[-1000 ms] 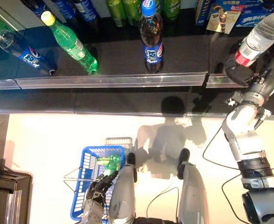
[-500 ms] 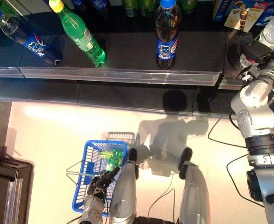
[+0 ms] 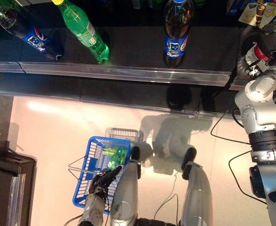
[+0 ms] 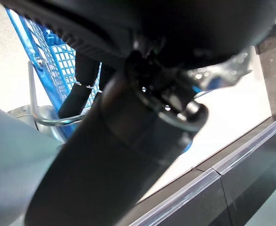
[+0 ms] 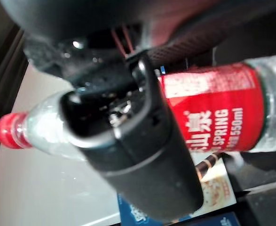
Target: Pick up the drink and place into the basket.
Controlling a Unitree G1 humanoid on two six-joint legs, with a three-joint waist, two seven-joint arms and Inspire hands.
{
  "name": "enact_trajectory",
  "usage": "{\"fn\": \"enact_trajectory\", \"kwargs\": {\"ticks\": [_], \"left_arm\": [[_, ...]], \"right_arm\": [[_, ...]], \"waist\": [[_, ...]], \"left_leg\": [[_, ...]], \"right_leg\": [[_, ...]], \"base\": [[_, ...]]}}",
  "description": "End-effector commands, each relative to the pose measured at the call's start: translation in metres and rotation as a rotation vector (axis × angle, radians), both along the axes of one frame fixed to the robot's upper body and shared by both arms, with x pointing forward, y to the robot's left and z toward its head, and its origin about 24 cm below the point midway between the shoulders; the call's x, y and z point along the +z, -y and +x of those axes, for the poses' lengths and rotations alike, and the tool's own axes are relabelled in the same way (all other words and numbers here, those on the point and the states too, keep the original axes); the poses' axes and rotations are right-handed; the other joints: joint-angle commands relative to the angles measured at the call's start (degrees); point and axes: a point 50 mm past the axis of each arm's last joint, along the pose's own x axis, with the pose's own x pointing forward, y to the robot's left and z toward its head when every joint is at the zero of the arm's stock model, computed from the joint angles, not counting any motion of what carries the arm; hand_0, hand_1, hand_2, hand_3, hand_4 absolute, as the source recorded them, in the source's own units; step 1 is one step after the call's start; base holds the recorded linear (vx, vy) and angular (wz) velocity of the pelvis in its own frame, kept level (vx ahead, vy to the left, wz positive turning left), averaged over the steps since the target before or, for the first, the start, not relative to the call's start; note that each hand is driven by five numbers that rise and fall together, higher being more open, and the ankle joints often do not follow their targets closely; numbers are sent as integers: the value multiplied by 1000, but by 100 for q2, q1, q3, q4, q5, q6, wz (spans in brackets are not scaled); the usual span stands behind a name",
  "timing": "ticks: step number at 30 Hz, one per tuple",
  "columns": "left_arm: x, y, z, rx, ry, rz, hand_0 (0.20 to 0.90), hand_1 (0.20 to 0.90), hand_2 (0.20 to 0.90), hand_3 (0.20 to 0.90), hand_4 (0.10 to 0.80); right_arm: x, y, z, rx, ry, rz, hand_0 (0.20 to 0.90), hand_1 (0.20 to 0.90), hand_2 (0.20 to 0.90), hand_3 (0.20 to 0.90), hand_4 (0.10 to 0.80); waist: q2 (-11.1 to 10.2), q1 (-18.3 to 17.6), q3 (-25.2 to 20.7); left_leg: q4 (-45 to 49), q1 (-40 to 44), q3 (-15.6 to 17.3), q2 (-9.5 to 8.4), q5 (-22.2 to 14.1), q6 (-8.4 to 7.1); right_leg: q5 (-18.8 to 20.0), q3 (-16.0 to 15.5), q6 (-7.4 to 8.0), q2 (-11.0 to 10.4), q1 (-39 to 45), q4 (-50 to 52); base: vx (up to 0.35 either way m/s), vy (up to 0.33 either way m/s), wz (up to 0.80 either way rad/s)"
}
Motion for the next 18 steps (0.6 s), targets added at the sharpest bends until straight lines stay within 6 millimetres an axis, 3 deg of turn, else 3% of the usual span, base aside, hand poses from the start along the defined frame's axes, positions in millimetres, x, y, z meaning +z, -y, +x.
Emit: {"fn": "enact_trajectory", "kwargs": {"ticks": [1,10,18], "left_arm": [[16,-39,-8,39,117,108,300,300,300,200,100],[37,-48,6,182,298,67,300,300,300,200,100],[91,-62,27,282,596,89,300,300,300,200,100]], "right_arm": [[75,1,-26,-56,273,-145,300,300,300,200,100],[70,-1,-44,-81,331,-218,300,300,300,200,100],[38,-27,-73,133,397,-347,300,300,300,200,100]], "waist": [[-120,-48,-99],[-97,-196,-99],[-102,-445,-133]], "left_leg": [[-14,-182,128,-264,891,466],[-67,107,211,-274,933,444],[-270,658,336,-263,1029,391]], "right_leg": [[-353,-118,-212,91,620,-5],[-437,-101,-273,84,801,86],[-513,-21,-293,124,1282,-10]], "base": [[0,0,0],[-32,26,1],[-16,66,0]]}}
